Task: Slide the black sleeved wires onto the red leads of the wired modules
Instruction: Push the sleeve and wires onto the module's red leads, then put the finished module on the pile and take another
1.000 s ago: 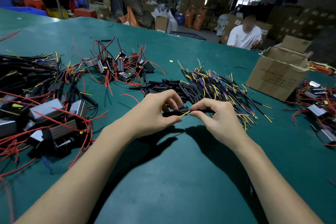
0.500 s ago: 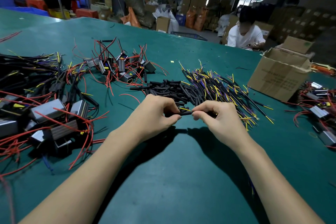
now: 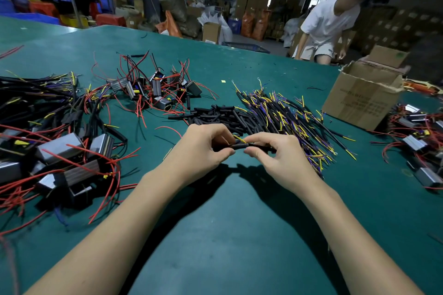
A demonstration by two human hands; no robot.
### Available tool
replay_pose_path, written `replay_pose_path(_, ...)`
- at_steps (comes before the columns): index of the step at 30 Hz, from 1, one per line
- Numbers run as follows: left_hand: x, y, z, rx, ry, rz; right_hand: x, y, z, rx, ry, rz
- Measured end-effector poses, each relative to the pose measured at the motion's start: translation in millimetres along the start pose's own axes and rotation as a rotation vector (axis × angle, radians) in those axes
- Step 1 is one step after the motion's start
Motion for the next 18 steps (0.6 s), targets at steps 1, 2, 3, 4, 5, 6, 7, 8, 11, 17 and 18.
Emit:
replay_pose_path(1,-0.4,1.1,0.0,-0.004,0.02,0.012,0.3,1.3,-0.4,-0.012,-0.005,0.019)
replay_pose_path(2,-1.0,3.3,-0.6,0.002,0.053,0.033,0.7,3.1,-1.1,-0.025,-0.008,0.047)
replay_pose_path(3,-1.7,6.5,-1.9,0.023,0.102,0.064,0.5,5.1,-1.1,-0.045,-0.02,0.079)
replay_pose_path(4,-2.9,10.1,-2.9,0.063,0.158,0.101,0.6,6.4,0.3,-0.076,-0.048,0.107)
replay_pose_path(5,-4.1,13.4,-3.4,0.115,0.213,0.138,0.4,7.2,3.9,-0.122,-0.093,0.13)
replay_pose_path(6,-5.1,16.3,-3.7,0.176,0.256,0.163,0.2,7.6,8.9,-0.178,-0.15,0.146)
replay_pose_path(7,-5.8,18.2,-4.1,0.245,0.288,0.172,-0.3,7.9,14.8,-0.235,-0.204,0.154)
replay_pose_path(8,-5.7,19.0,-4.8,0.315,0.307,0.169,-0.3,8.1,20.5,-0.28,-0.246,0.159)
replay_pose_path(11,-6.0,20.4,-7.2,0.394,0.333,0.168,0.4,12.1,33.1,-0.359,-0.324,0.202)
replay_pose_path(17,-6.8,13.9,-3.7,-0.04,0.286,0.22,4.6,18.8,49.7,-0.294,-0.41,0.273)
replay_pose_path(18,-4.5,13.4,-0.4,-0.135,0.224,0.234,6.1,21.3,55.0,-0.252,-0.432,0.278)
Point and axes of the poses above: each hand's wrist, its own x-axis towards the middle knuckle, its own z-axis out of the back of the hand, y = z × x, the point moved 6 cm from there along x, towards the middle knuckle, and after that the axes turned 4 degrees about -z, right-handed, at the moved point
